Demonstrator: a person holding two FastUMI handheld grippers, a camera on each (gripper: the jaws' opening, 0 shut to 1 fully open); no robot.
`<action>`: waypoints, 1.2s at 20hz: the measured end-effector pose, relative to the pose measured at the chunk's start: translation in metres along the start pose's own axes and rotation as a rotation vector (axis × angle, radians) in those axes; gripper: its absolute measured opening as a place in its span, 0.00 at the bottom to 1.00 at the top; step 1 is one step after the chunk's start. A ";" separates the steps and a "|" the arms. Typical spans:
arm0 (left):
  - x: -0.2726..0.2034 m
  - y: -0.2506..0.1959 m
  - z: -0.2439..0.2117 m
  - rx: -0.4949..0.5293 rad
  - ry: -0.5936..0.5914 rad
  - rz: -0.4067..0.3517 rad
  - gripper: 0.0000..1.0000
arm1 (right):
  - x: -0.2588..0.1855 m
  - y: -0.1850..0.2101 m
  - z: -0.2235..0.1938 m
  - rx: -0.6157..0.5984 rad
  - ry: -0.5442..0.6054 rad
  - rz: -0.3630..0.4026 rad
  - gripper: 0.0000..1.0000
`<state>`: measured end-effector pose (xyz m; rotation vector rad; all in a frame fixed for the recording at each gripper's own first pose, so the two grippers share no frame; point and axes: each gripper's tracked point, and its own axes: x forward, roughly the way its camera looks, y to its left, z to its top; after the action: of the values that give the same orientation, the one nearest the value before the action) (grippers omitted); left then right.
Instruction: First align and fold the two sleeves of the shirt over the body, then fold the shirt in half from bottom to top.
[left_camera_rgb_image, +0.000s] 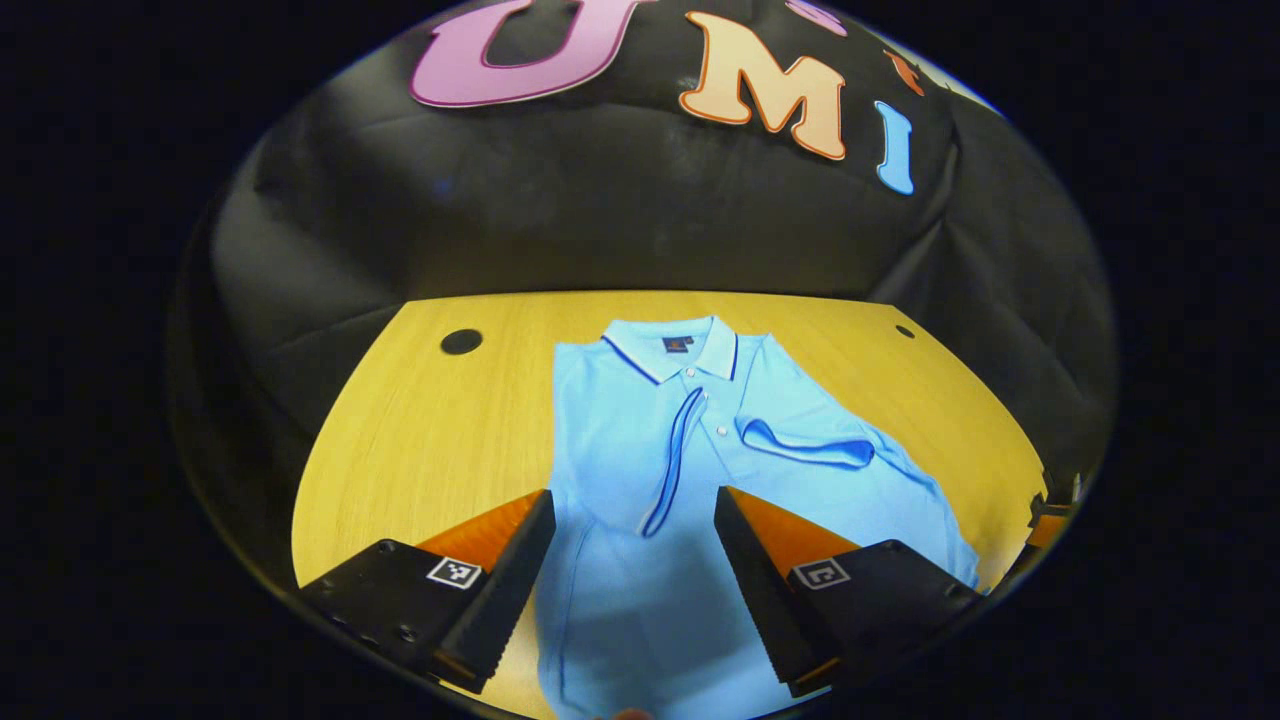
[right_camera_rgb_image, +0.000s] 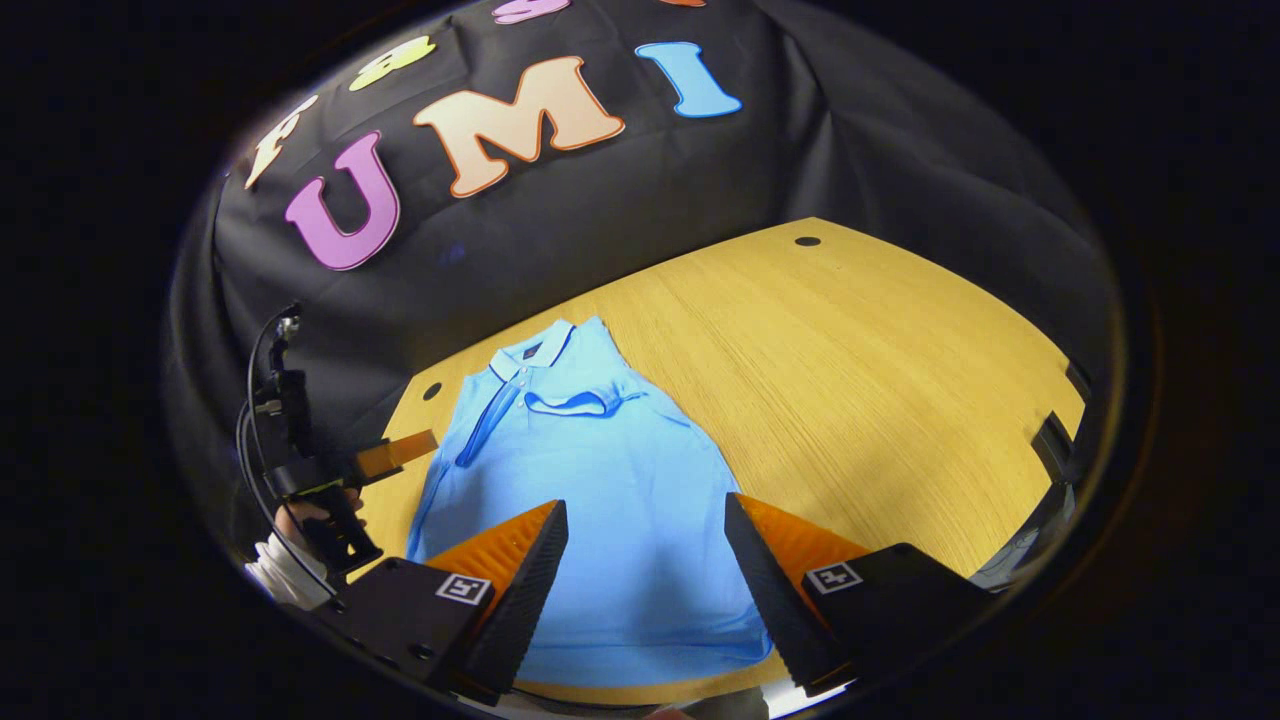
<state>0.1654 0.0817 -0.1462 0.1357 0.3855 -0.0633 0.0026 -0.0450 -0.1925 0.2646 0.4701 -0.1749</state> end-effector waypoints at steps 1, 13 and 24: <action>-0.017 0.003 -0.012 -0.009 0.005 0.021 0.96 | -0.001 -0.004 -0.009 -0.028 0.018 0.009 0.98; -0.152 0.009 -0.165 -0.174 0.081 0.196 0.96 | -0.015 -0.049 -0.092 -0.206 0.131 0.044 0.98; -0.156 -0.017 -0.214 -0.103 0.117 0.216 0.97 | -0.008 -0.038 -0.118 -0.363 0.140 0.100 0.98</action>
<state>-0.0596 0.1017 -0.2853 0.0788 0.4880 0.1782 -0.0629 -0.0461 -0.2983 -0.0561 0.6160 0.0284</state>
